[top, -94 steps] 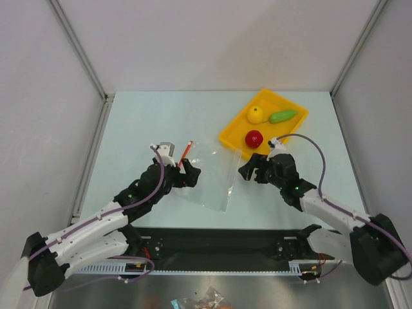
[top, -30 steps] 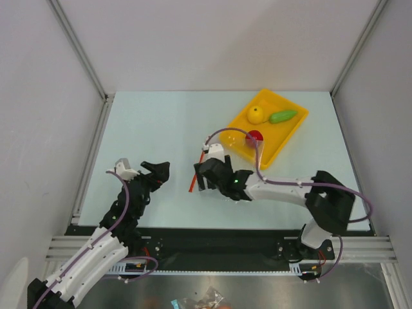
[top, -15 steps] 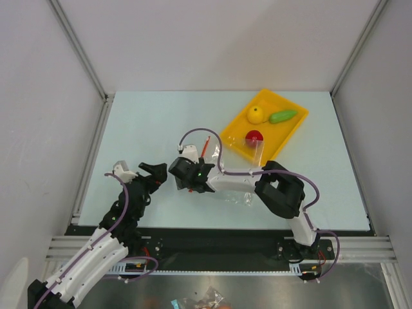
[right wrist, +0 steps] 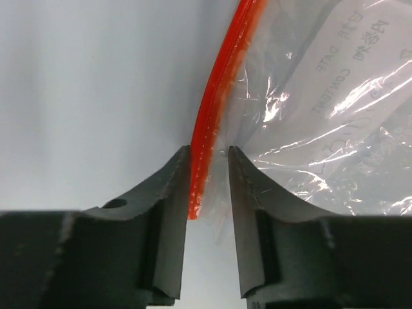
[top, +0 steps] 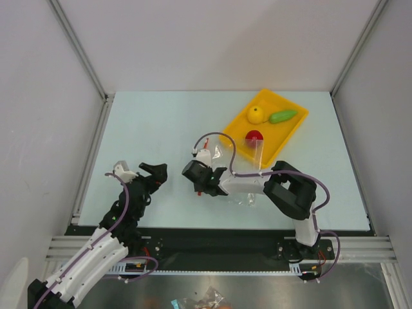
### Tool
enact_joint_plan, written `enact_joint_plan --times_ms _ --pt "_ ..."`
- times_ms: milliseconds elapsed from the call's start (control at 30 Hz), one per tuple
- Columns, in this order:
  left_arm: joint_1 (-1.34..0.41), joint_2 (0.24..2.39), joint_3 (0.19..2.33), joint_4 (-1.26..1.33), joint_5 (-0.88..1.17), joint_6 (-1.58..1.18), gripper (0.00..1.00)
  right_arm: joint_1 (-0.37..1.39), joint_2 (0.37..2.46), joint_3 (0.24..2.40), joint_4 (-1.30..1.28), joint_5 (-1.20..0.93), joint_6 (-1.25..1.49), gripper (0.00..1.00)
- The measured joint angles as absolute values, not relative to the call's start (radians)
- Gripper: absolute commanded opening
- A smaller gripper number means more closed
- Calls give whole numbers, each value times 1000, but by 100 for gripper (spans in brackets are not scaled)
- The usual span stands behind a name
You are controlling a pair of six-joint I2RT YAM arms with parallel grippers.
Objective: Place the food in the zip-top bag and seal the zipper
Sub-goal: Pick up the zipper food storage bag at the center of the board, then open the zipper of the food storage bag at the center of the board.
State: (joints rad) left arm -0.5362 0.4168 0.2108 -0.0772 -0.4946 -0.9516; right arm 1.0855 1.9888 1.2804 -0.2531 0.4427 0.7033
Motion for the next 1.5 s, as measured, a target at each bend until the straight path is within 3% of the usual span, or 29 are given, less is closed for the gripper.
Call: enact_joint_plan --times_ms 133,367,667,767,867,1033,1233,1500 --pt "-536 447 211 -70 -489 -949 96 1079 1923 1183 -210 407 686 0" --pt "-536 548 211 0 -427 -915 96 1114 1757 1003 -187 385 598 0" --pt "-536 799 212 204 -198 -868 95 1100 1305 759 -85 234 462 0" --pt "-536 860 212 287 -90 -855 85 1043 1167 686 -37 130 438 0" --pt "-536 899 209 416 31 -854 84 982 1075 639 -20 38 412 0" --pt "-538 916 207 577 149 -854 84 920 990 572 -1 -89 384 0" --pt "-554 944 205 674 220 -854 71 878 953 509 32 -173 375 0" --pt "-561 1019 205 698 252 -887 62 875 940 488 47 -185 372 0"
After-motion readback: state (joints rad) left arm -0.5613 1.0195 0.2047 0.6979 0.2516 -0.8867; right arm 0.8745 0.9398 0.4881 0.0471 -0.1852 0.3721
